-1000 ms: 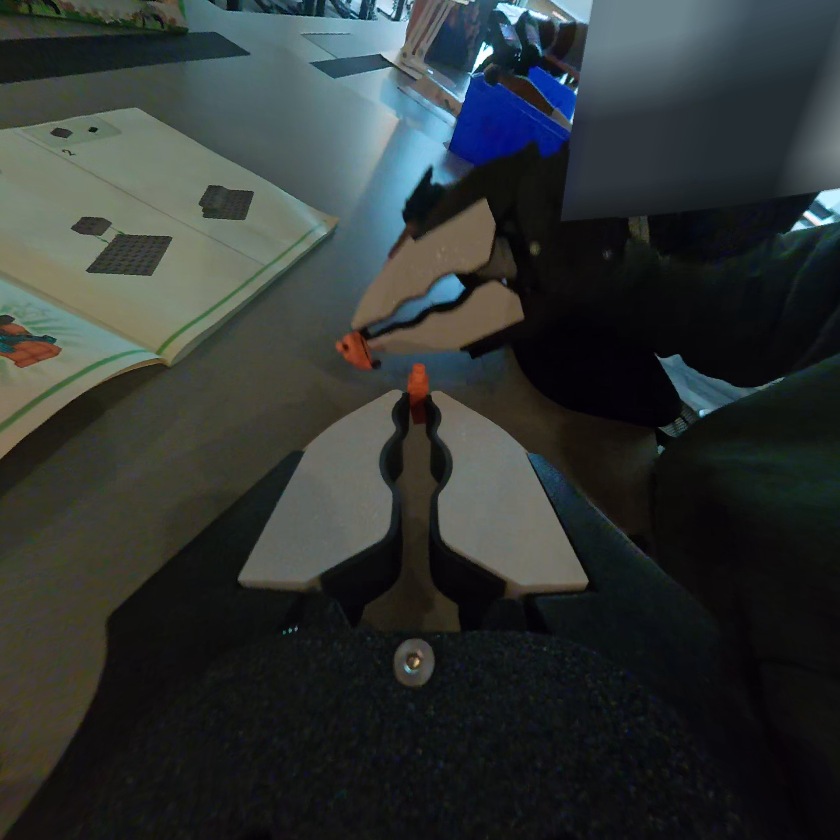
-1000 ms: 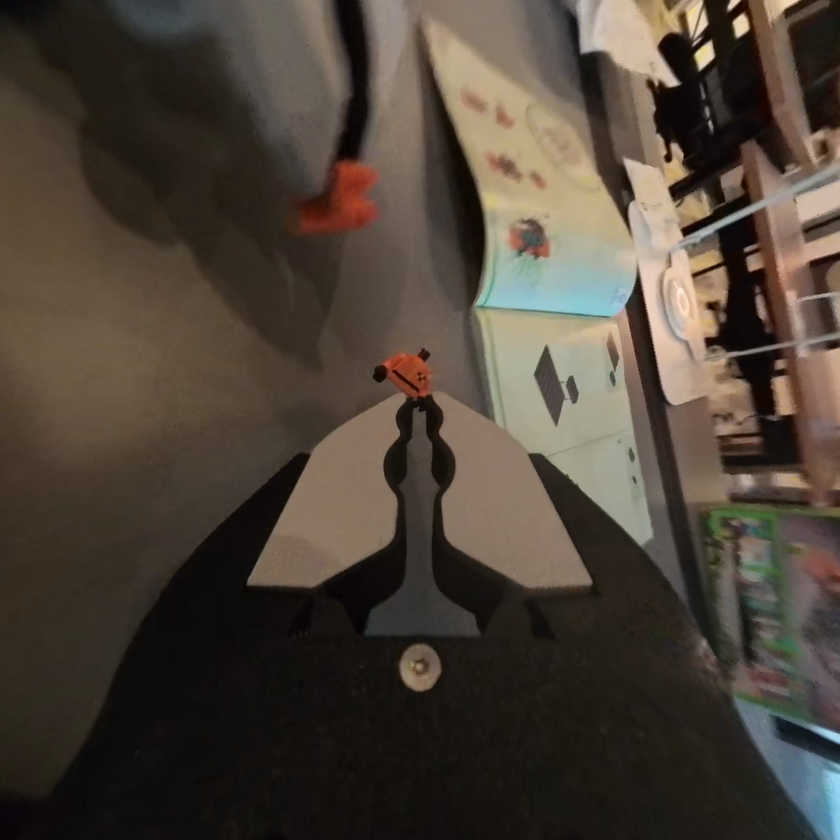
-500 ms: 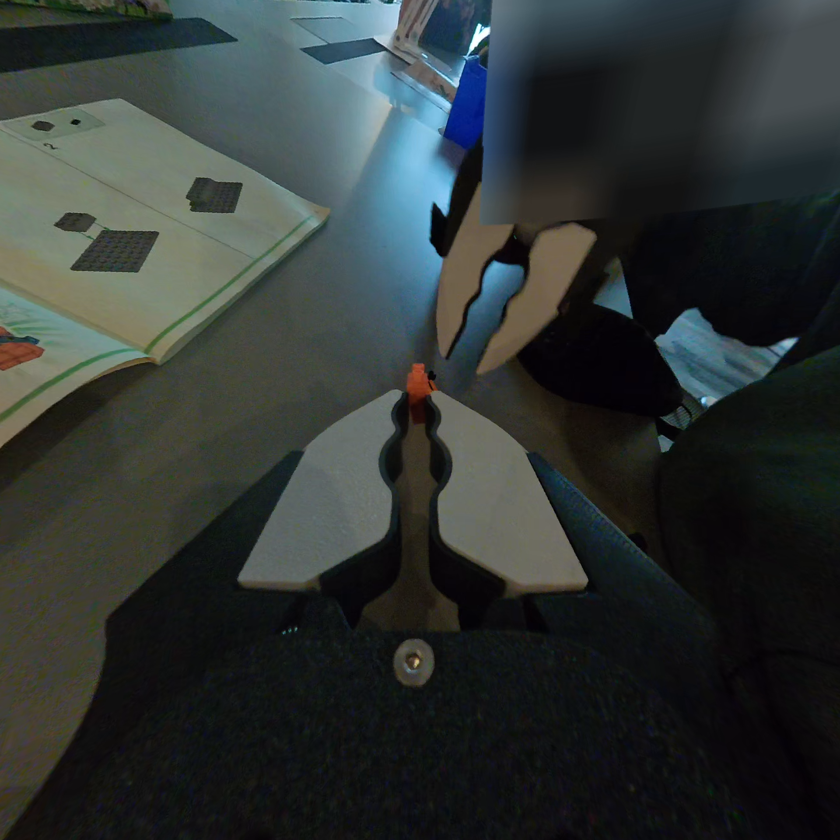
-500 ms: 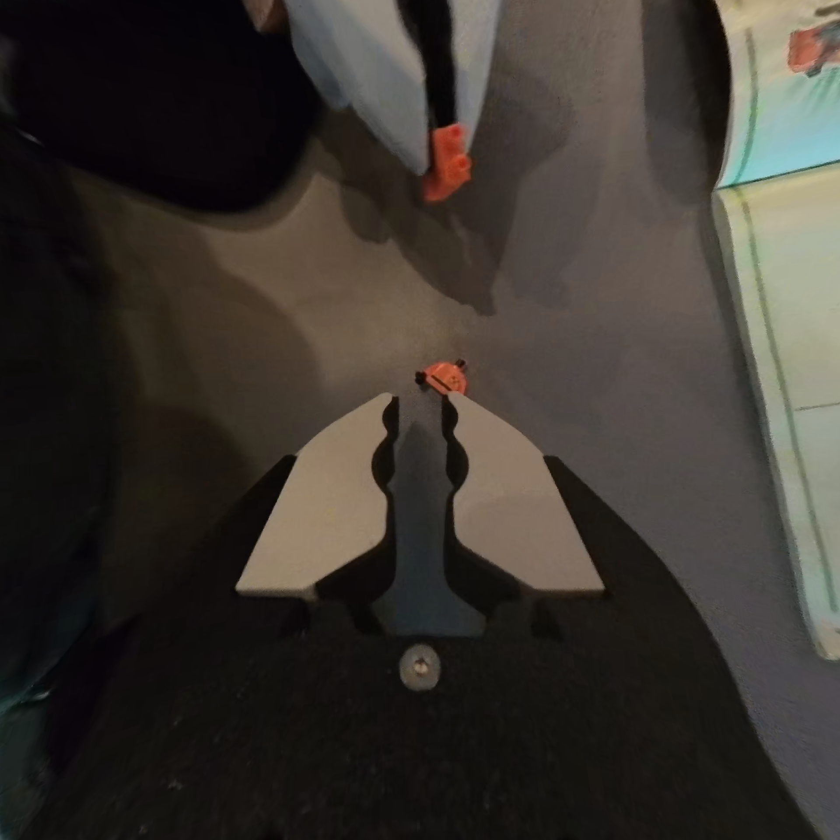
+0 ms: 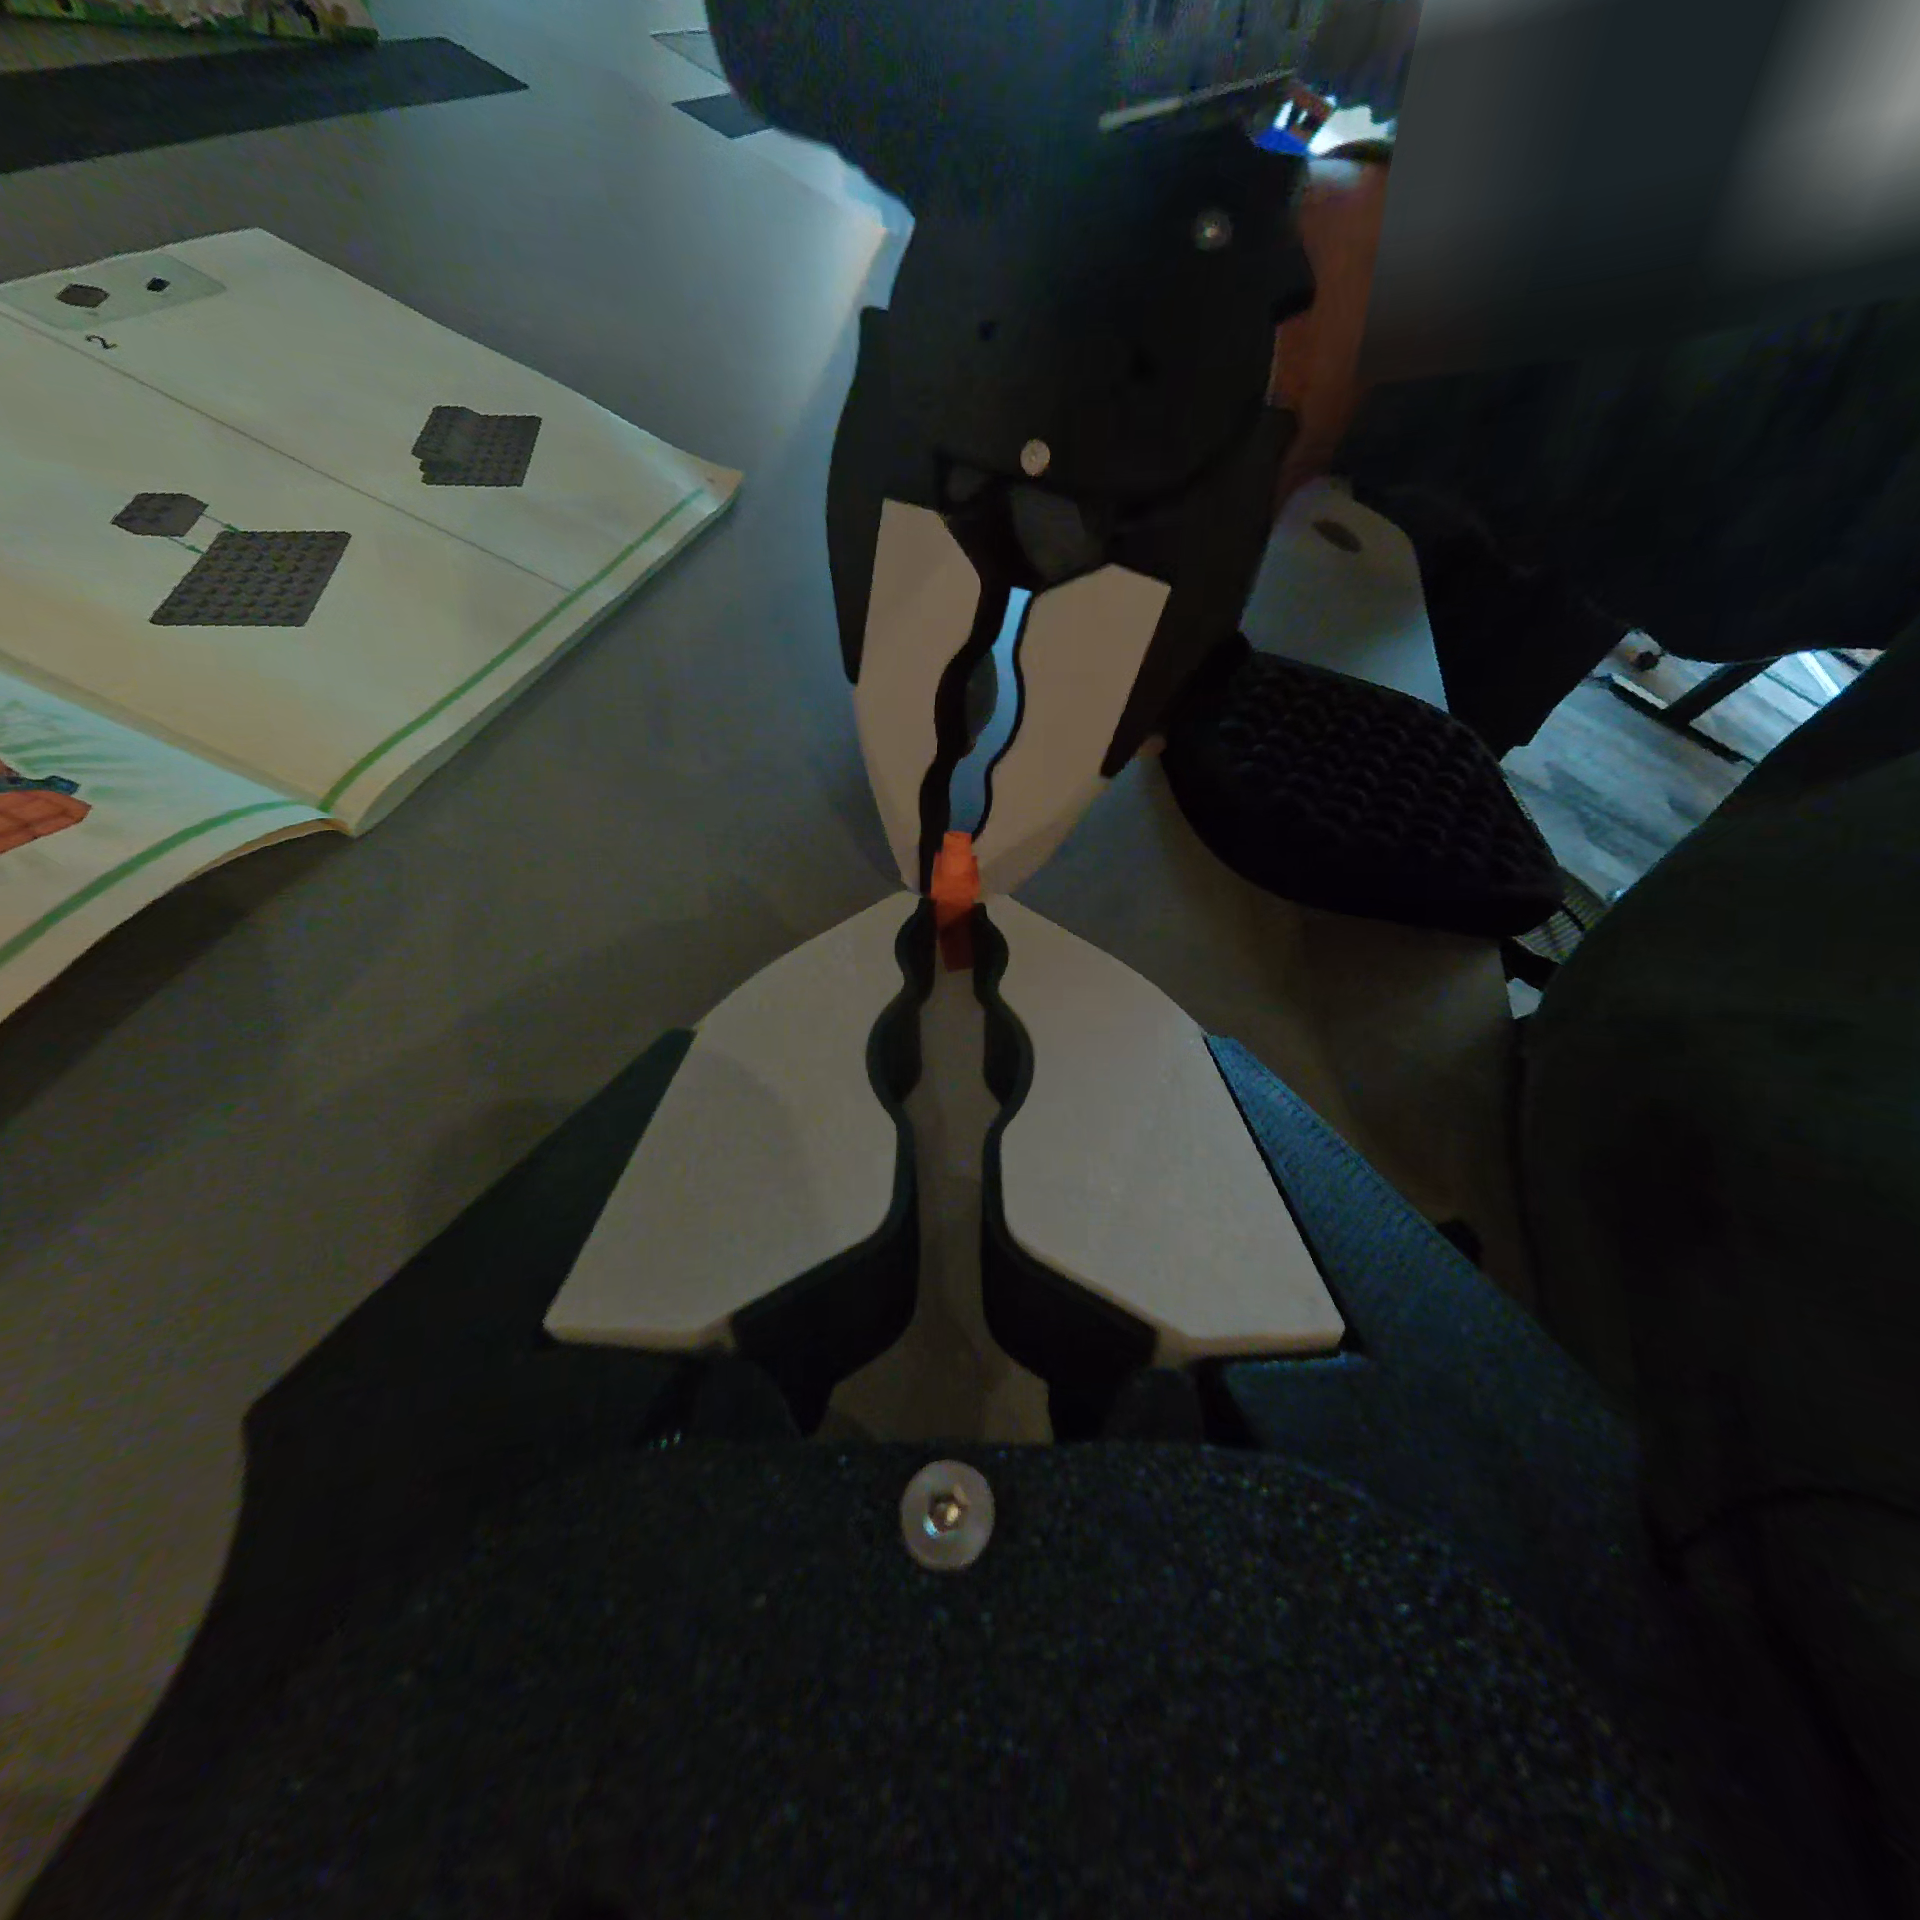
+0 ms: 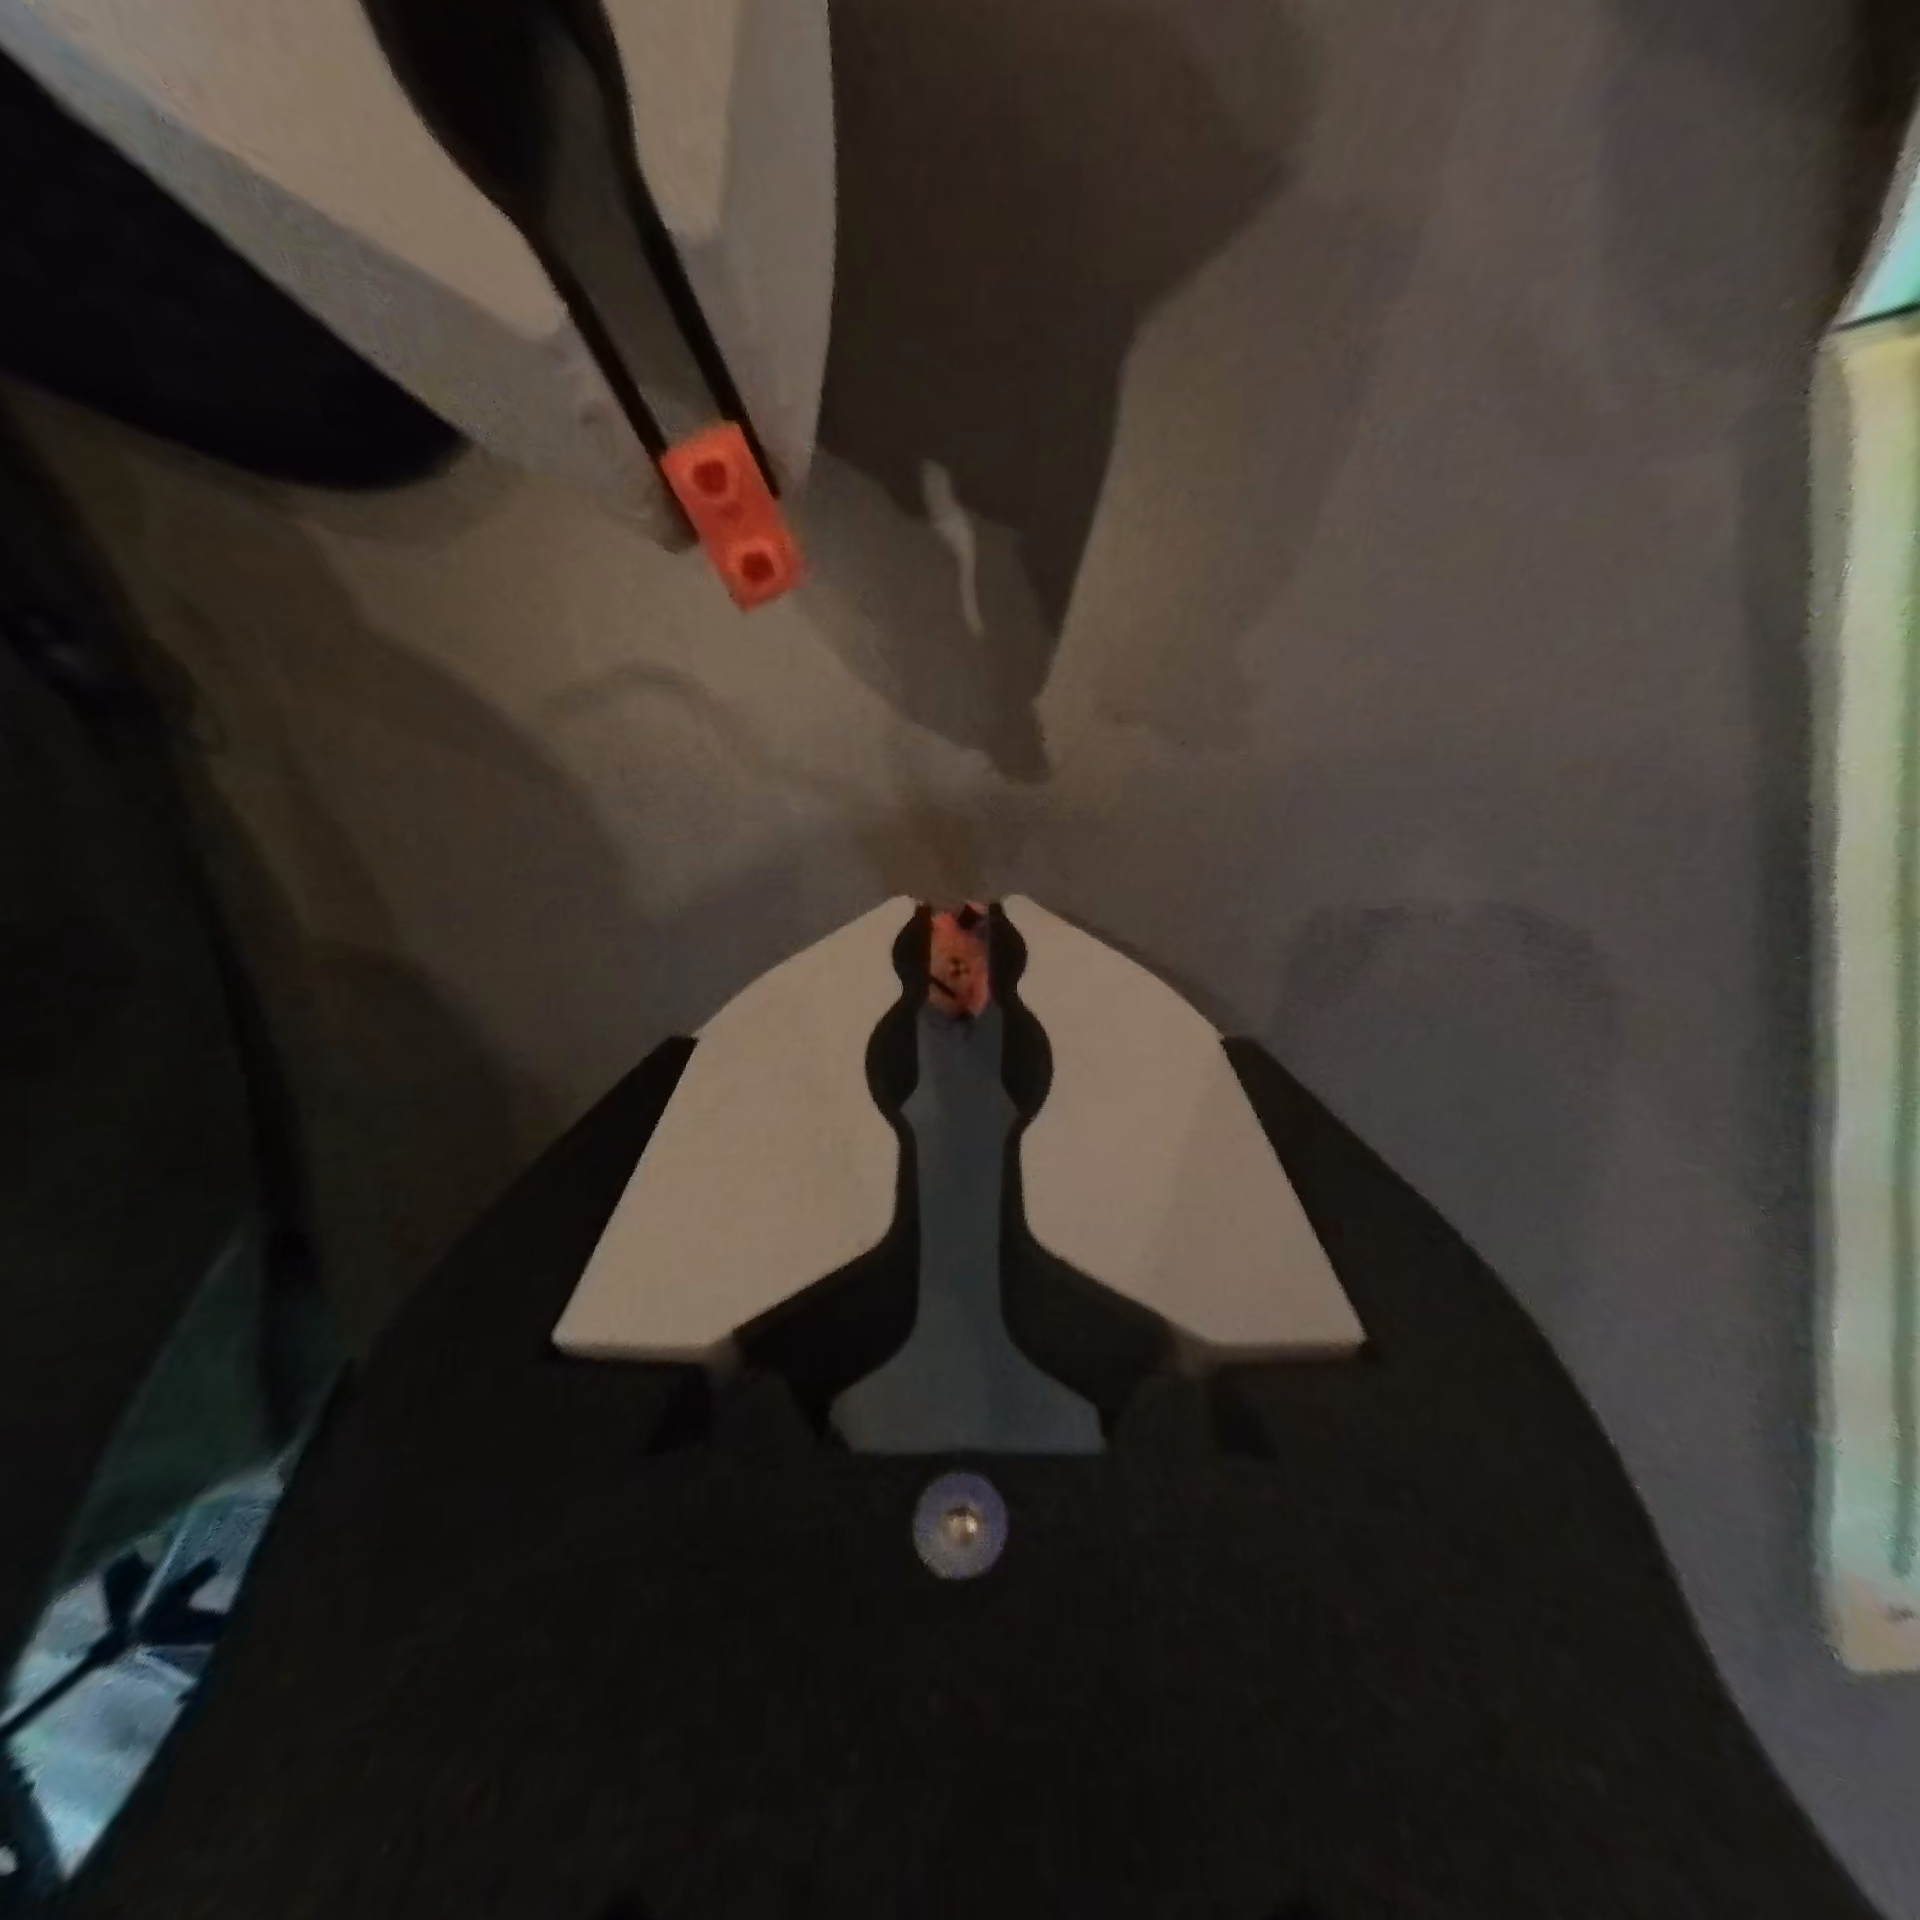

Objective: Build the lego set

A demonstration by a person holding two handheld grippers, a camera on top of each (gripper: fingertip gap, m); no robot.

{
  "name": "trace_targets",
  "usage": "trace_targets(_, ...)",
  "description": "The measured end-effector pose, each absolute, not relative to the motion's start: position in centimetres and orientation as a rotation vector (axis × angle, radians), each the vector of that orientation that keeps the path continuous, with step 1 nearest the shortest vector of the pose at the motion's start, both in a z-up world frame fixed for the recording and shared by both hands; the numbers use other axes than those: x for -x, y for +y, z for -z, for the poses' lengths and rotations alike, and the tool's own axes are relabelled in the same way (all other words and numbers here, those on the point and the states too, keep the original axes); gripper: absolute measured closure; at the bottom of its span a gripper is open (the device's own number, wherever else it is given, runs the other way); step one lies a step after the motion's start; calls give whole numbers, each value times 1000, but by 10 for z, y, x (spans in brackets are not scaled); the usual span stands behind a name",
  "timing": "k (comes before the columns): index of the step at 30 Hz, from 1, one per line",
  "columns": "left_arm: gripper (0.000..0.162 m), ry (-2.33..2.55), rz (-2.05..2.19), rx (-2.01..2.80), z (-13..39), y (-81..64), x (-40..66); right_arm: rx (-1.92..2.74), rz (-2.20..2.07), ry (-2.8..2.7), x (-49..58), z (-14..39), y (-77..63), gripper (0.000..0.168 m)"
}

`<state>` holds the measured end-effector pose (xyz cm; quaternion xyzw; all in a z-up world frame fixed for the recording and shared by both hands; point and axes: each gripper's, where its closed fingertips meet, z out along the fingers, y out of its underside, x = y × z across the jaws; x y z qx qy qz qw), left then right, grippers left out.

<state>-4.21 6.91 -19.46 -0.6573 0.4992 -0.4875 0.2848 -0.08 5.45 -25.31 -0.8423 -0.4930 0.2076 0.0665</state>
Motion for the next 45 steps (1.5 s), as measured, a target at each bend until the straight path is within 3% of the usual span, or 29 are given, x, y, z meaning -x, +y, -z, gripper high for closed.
trace_targets(4,155,1343,1302,1757,195,68,42,2569,-499,-1473,-3,255,57,168)
trace_targets(16,156,1367,1283,1749,196,65,42,2412,-585,-1082,-31,223,79,168)
trace_targets(23,155,1368,1282,1751,196,65,41,2329,-397,-1440,-50,237,67,152)
trace_targets(31,155,1353,1283,1750,195,66,43,2528,-266,-800,-44,249,57,138)
trace_targets(45,155,1348,1298,1752,194,65,43,2430,-223,-293,-34,246,57,143)
